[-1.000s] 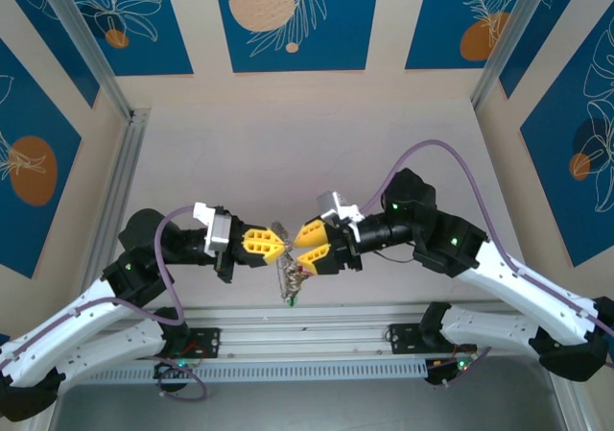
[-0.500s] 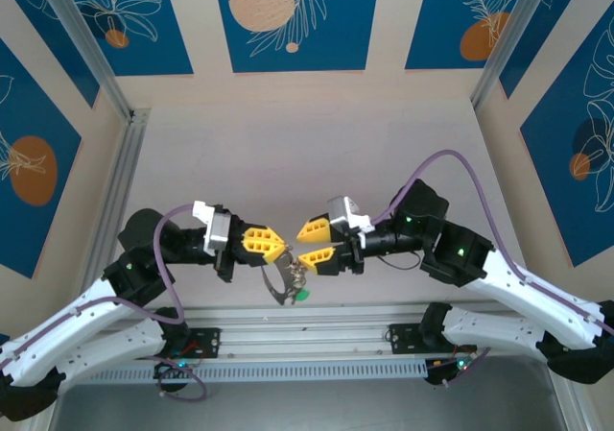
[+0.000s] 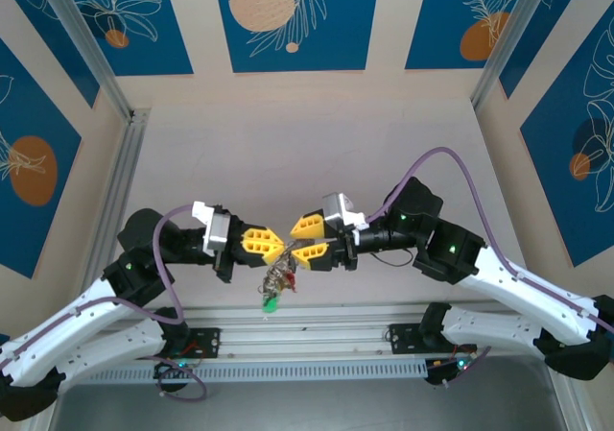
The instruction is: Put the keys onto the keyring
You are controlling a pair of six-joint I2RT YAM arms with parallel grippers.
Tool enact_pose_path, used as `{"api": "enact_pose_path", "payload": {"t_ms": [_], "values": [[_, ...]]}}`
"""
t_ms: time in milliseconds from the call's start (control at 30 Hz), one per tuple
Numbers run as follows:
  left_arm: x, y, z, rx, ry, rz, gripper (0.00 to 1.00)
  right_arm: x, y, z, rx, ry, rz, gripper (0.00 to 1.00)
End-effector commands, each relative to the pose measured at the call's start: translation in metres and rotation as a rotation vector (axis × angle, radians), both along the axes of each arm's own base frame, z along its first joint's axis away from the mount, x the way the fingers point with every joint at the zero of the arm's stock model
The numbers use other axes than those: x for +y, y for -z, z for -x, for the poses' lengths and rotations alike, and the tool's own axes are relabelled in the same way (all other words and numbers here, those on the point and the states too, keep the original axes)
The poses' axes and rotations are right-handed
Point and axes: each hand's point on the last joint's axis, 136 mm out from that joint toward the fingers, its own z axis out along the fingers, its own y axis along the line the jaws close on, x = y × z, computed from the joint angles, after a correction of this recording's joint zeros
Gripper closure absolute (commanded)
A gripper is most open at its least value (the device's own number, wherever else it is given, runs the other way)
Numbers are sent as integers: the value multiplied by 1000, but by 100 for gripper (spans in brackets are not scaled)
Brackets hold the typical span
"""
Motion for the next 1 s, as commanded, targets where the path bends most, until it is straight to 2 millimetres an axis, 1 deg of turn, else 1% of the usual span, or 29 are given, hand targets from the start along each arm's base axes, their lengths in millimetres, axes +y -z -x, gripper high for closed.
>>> {"api": "enact_pose_path", "payload": {"t_ms": [0, 133, 333, 433, 500, 667, 867, 967], "values": [[7, -19, 8, -44, 13, 68, 100, 3, -15, 5, -30, -25, -42, 64], [7, -19, 7, -46, 8, 65, 100, 4, -15, 9, -39, -36, -44, 65], [6, -18, 7, -46, 8, 64, 100, 3, -19, 14, -59, -51, -63, 70], [7, -17, 6, -45, 5, 63, 100, 4, -19, 14, -60, -50, -63, 77], [7, -18, 7, -46, 5, 65, 100, 5, -18, 14, -60, -50, -57, 88], [8, -19, 8, -51, 4, 68, 100, 3, -15, 9, -66, -15, -36, 99], [5, -12, 1, -40, -27, 24, 100, -6, -17, 6, -118, 35, -7, 100], [3, -1, -9, -37, -84, -65, 100, -8, -16, 2, -142, 57, 54, 100]]}}
